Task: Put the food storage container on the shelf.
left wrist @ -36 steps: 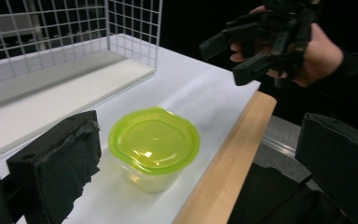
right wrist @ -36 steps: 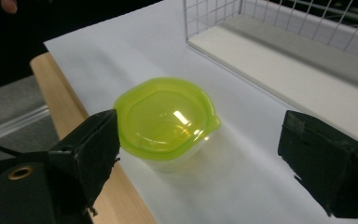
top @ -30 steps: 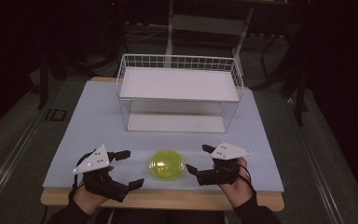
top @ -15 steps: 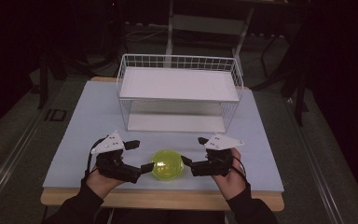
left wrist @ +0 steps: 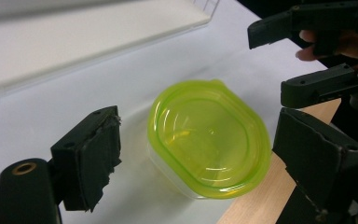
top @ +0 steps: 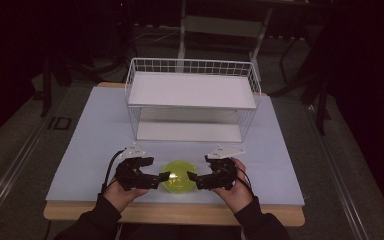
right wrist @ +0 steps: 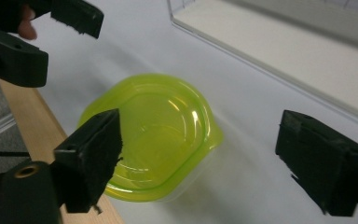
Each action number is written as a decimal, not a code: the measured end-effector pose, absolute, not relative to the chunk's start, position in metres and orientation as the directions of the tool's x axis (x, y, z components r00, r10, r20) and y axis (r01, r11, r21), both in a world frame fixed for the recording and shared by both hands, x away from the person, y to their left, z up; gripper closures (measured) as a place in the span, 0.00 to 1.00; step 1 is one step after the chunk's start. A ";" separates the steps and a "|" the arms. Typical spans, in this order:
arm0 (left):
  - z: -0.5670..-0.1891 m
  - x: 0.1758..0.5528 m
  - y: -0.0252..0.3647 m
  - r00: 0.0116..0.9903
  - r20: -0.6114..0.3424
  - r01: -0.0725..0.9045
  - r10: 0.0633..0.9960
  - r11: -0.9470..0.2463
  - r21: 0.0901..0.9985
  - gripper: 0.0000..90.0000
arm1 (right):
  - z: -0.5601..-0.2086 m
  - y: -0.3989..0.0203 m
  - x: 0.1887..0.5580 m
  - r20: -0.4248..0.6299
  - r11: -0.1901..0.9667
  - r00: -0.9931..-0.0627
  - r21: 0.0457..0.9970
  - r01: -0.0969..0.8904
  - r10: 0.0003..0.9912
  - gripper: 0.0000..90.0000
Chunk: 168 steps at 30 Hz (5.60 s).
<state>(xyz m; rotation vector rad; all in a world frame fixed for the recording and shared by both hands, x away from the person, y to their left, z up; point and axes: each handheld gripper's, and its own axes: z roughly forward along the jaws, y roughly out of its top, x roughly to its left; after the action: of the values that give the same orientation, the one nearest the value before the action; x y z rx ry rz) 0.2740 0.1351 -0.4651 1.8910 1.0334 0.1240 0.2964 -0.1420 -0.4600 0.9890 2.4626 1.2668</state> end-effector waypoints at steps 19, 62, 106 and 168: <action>-0.495 0.283 0.136 0.487 -0.481 0.784 0.729 -0.121 0.609 0.50 | -0.479 -0.145 0.307 0.337 0.268 -0.573 0.636 0.724 0.747 0.52; -0.448 0.285 0.139 0.499 -0.542 0.779 0.676 -0.075 0.622 0.91 | -0.432 -0.140 0.295 0.367 0.204 -0.579 0.690 0.695 0.729 0.89; -0.312 0.362 0.130 0.507 -0.463 0.693 0.727 -0.025 0.720 0.90 | -0.313 -0.140 0.359 0.346 0.048 -0.535 0.806 0.591 0.771 0.89; -0.302 0.421 0.120 0.472 -0.415 0.619 0.778 0.043 0.785 0.46 | -0.285 -0.144 0.445 0.389 0.046 -0.471 0.731 0.681 0.791 0.54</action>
<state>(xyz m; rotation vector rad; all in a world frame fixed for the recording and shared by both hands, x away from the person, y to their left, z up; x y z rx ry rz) 0.4209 0.1205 -0.3018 1.6523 1.2215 0.1866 0.4454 -0.1441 -0.2849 1.5466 2.1830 1.4073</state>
